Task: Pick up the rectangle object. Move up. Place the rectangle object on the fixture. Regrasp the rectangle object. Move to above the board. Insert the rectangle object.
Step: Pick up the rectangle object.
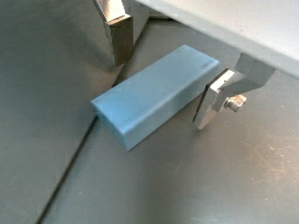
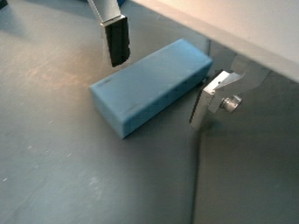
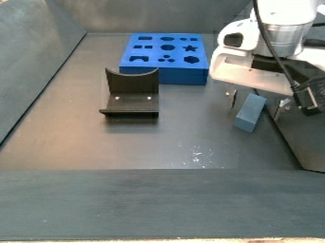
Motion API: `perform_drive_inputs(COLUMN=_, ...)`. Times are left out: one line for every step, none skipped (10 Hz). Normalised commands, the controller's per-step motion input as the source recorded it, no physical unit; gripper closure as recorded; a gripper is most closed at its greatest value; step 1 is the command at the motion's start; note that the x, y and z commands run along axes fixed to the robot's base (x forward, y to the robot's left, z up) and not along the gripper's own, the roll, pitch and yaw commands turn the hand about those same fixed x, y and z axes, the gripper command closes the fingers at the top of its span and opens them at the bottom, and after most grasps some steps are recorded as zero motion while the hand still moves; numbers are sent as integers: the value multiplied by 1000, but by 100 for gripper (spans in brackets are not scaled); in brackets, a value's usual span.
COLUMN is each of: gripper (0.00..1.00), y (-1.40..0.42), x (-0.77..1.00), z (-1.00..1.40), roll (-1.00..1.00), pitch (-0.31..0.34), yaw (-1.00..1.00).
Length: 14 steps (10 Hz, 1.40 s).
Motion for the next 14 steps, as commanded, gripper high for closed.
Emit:
perform_drive_inputs(gripper=0, y=149, x=171, z=-391, roll=-151, pitch=0, yaw=-100)
perform_drive_inputs(gripper=0, y=129, x=134, z=-366, roll=-146, pitch=0, yaw=-106)
perform_drive_inputs(gripper=0, y=194, x=49, z=-349, roll=-186, pitch=0, yaw=-120)
perform_drive_inputs(gripper=0, y=103, x=9, z=-334, roll=-174, pitch=0, yaw=-97)
perform_drive_inputs(gripper=0, y=0, x=0, z=-389, roll=-83, pitch=-137, yaw=0)
perform_drive_inputs(gripper=0, y=0, x=-31, z=-214, roll=-206, pitch=-83, yaw=-6)
perform_drive_inputs(gripper=0, y=0, x=-37, z=-83, roll=-163, pitch=-126, yaw=0)
perform_drive_inputs(gripper=0, y=9, x=-9, z=-74, roll=-197, pitch=-114, yaw=0)
perform_drive_inputs(gripper=0, y=37, x=0, z=-57, roll=-223, pitch=-46, yaw=0)
perform_drive_inputs(gripper=0, y=46, x=0, z=-31, roll=-209, pitch=-23, yaw=0)
perform_drive_inputs(gripper=0, y=37, x=0, z=-14, roll=-177, pitch=0, yaw=0)
perform_drive_inputs(gripper=0, y=0, x=0, z=-103, roll=-180, pitch=-126, yaw=0)
perform_drive_inputs(gripper=0, y=0, x=-129, z=-180, roll=0, pitch=-340, yaw=100)
perform_drive_inputs(gripper=0, y=0, x=-154, z=-123, roll=314, pitch=-391, yaw=163)
